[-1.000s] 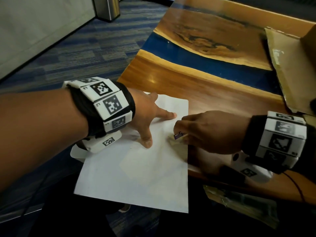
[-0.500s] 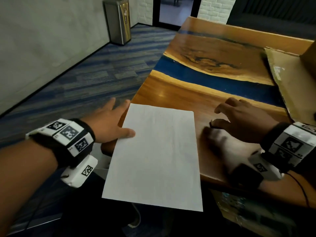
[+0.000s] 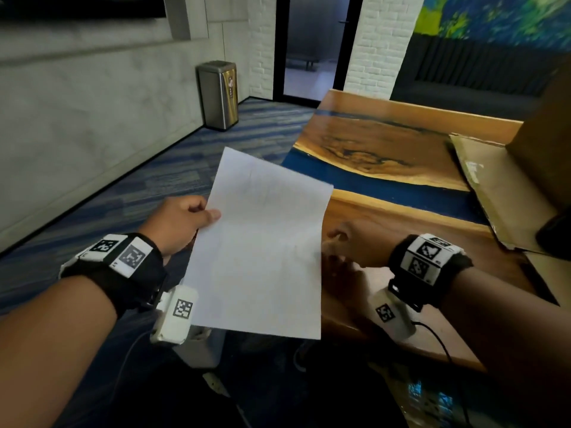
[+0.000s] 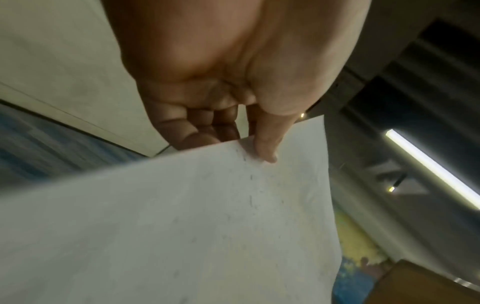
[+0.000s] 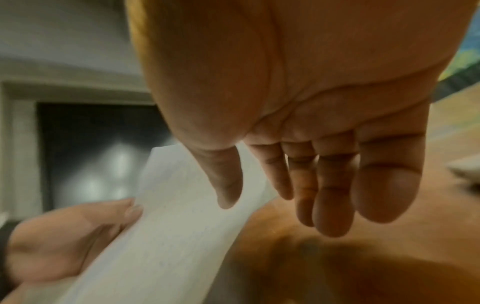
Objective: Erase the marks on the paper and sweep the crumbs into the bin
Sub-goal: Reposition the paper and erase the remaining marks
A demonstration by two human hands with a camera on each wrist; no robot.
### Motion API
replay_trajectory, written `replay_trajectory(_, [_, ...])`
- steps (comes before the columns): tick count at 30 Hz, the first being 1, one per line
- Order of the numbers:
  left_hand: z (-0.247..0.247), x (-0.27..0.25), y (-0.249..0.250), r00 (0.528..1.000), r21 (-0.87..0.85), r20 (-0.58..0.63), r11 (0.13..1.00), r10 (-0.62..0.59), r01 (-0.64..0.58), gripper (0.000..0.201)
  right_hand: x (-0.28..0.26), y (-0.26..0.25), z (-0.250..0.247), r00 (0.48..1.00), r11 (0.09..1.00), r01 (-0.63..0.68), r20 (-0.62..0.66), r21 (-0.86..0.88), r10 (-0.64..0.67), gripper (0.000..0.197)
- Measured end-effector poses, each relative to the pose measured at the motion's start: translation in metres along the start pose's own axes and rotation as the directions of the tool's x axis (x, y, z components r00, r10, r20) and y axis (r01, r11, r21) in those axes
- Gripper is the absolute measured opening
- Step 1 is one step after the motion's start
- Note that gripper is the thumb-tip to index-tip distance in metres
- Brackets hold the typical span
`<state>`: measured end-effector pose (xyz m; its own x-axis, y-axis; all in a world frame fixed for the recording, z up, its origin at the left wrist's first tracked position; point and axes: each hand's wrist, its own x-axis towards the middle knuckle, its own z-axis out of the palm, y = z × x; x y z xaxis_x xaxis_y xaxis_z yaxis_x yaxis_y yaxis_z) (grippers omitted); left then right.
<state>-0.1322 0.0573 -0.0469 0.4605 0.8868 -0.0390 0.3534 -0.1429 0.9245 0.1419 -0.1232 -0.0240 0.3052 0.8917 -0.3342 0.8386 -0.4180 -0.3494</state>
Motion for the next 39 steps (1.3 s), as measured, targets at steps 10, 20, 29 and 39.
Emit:
replay_trajectory(10, [0.0, -0.004, 0.043, 0.983, -0.184, -0.1, 0.968, 0.154, -0.17, 0.015, 0.002, -0.022, -0.038, 0.94, 0.766, 0.219, -0.341, 0.605, 0.0, 0.018])
replay_trajectory(20, [0.002, -0.029, 0.079, 0.854, -0.08, -0.289, 0.878, 0.433, -0.472, 0.012, -0.026, -0.052, -0.065, 0.721, 0.688, 0.57, -0.675, 0.45, -0.156, 0.013])
replay_trajectory(29, [0.023, -0.033, 0.053, 0.949, 0.12, -0.046, 0.945, 0.312, -0.305, 0.034, -0.025, -0.025, -0.032, 0.829, 0.854, 0.327, -0.557, 0.405, -0.053, 0.016])
replay_trajectory(39, [0.023, -0.034, 0.021, 0.997, 0.12, 0.076, 0.993, 0.006, -0.016, 0.043, -0.021, 0.013, -0.028, 0.889, 0.788, 0.265, -0.457, 0.556, 0.023, 0.018])
